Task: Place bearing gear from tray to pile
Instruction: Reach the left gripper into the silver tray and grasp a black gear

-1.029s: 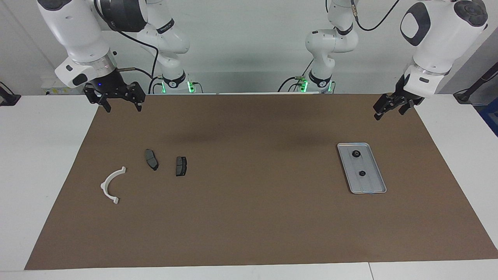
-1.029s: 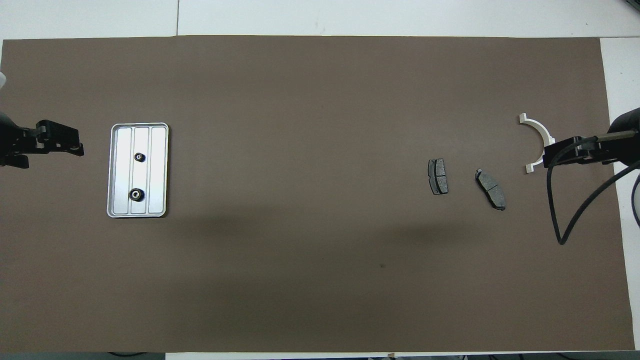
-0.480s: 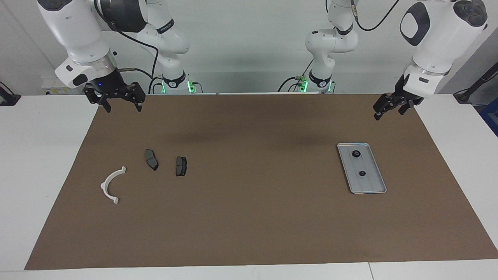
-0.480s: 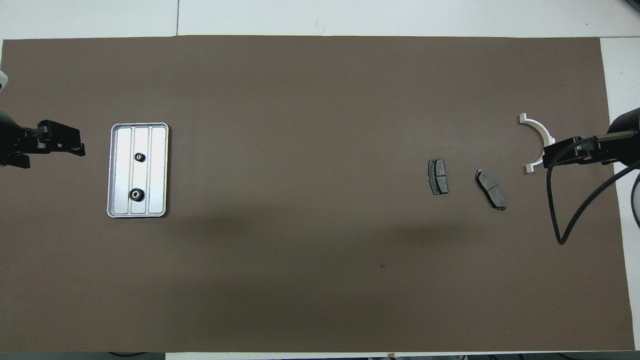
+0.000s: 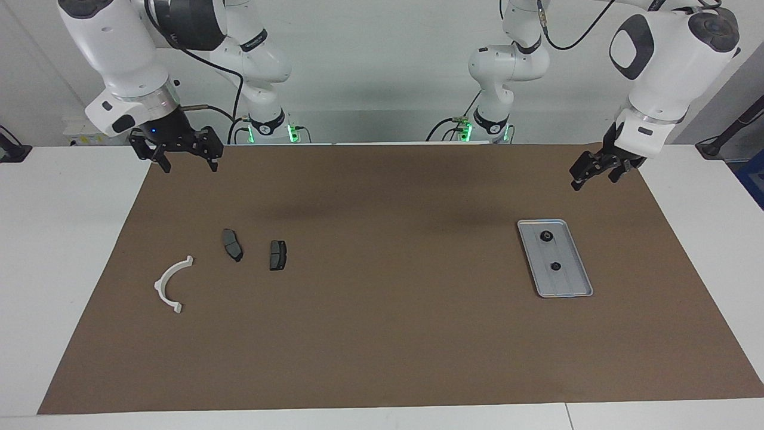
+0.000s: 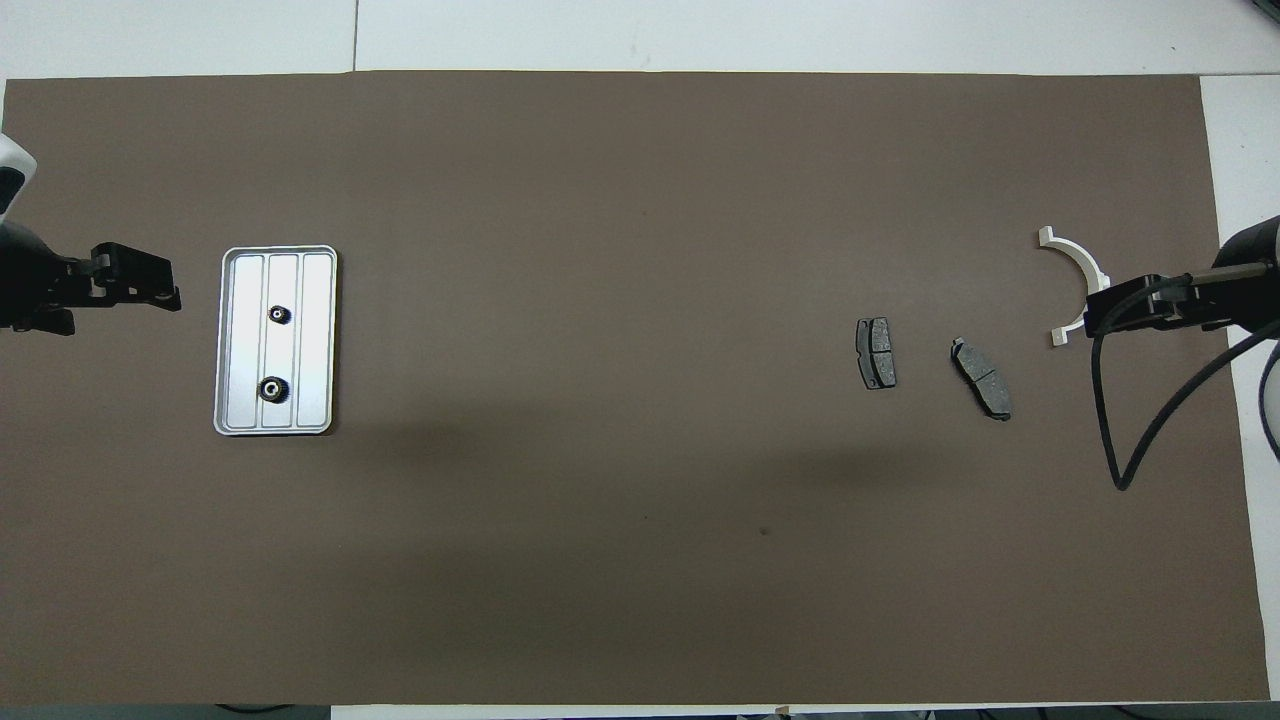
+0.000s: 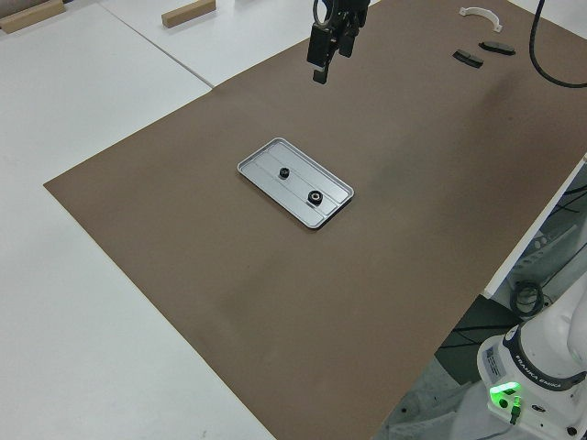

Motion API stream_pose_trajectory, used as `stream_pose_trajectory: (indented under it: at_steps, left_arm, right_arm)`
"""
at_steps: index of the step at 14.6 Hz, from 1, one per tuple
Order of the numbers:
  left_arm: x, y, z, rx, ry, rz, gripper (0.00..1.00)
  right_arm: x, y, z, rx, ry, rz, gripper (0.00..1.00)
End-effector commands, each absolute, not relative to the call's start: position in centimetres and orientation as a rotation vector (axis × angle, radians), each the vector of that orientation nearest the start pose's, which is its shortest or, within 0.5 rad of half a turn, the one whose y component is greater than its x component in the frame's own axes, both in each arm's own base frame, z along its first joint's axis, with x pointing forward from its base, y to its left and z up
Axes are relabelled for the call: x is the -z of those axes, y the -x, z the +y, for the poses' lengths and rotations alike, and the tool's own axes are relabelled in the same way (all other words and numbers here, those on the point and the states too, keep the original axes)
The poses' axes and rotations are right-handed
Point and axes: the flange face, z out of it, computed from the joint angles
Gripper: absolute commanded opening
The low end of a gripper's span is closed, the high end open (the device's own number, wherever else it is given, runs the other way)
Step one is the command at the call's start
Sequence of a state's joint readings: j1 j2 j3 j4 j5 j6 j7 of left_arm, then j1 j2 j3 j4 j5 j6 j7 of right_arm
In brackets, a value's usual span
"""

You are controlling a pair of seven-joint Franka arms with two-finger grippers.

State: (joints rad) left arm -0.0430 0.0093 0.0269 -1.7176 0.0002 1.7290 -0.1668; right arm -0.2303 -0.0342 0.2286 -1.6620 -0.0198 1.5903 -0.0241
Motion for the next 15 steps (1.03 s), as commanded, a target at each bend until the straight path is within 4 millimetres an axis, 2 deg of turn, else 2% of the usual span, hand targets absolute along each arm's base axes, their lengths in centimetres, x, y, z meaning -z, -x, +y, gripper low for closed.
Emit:
stream_pose_trajectory:
  at_steps: [1,3,6,9,11,13,15]
  left_arm:
    - [-51.4,-56.2,0.0,0.037,3.122,-0.204,1.0]
    - [-47.4,-56.0,0.2,0.06,3.107,-0.191,1.0]
    - [-42.8,-56.3,0.2,0.051,3.107,-0.189,1.0]
    - [-38.4,-55.0,0.4,0.05,3.11,-0.179,0.99]
    - [-36.4,-54.7,0.8,0.002,3.112,-0.109,0.97]
    - [-35.2,-54.1,0.8,-0.039,3.111,-0.11,0.95]
    - [-34.1,-53.6,1.1,-0.063,3.11,-0.11,0.9]
  right_arm:
    - [-60.3,-53.3,-0.3,-0.064,3.153,-0.064,1.0]
    - [-60.1,-53.3,-0.4,-0.067,3.153,-0.064,1.0]
    - [-60.0,-53.3,-0.6,-0.067,3.153,-0.057,1.0]
    - [-60.1,-53.3,-0.6,-0.062,3.154,-0.057,1.0]
    - [-60.0,-53.3,-0.6,-0.064,3.154,-0.059,1.0]
    - [-59.9,-53.3,-0.7,-0.069,3.153,-0.054,1.0]
    - [-59.9,-53.3,-0.6,-0.069,3.153,-0.057,1.0]
